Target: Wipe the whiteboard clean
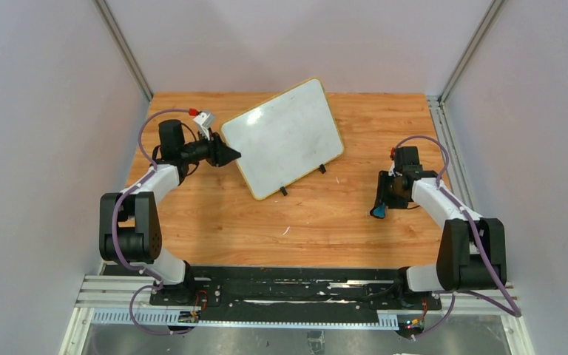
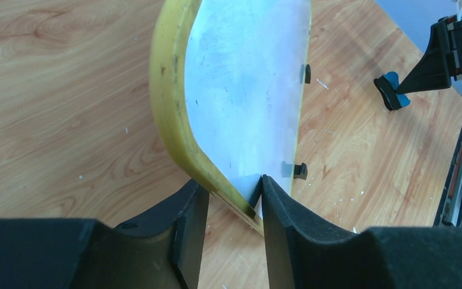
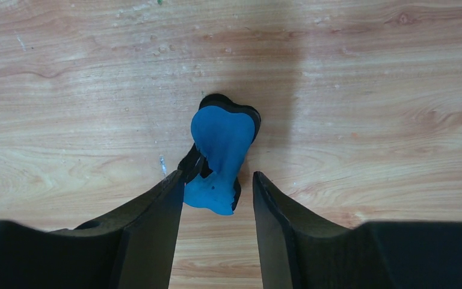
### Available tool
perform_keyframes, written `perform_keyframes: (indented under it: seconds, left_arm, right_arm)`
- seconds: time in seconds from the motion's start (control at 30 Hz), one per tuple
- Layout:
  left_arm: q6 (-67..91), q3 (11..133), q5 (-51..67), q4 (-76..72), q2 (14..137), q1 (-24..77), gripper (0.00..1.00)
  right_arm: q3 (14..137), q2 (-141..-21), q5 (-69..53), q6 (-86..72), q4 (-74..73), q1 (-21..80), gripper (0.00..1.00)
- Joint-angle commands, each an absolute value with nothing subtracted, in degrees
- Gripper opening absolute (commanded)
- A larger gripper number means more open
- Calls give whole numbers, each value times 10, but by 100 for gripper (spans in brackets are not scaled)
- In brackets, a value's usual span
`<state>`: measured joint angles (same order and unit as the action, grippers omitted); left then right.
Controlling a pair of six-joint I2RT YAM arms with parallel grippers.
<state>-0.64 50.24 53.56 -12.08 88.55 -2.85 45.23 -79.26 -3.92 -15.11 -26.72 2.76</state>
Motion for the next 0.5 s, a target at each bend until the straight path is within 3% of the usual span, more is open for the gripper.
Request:
perform_keyframes:
  seconds: [0.0, 0.2, 0.47]
  left_arm:
    - [-40, 492, 500, -85, 892, -29, 42]
    - [-30, 489, 522, -85, 871, -29, 51]
    - [-20, 488, 564, -50, 813, -29, 54]
  right_arm:
    - [443, -779, -47, -144, -263, 19, 47]
    - [441, -787, -48, -145, -260, 19, 47]
    - [440, -782, -43, -145, -260, 19, 47]
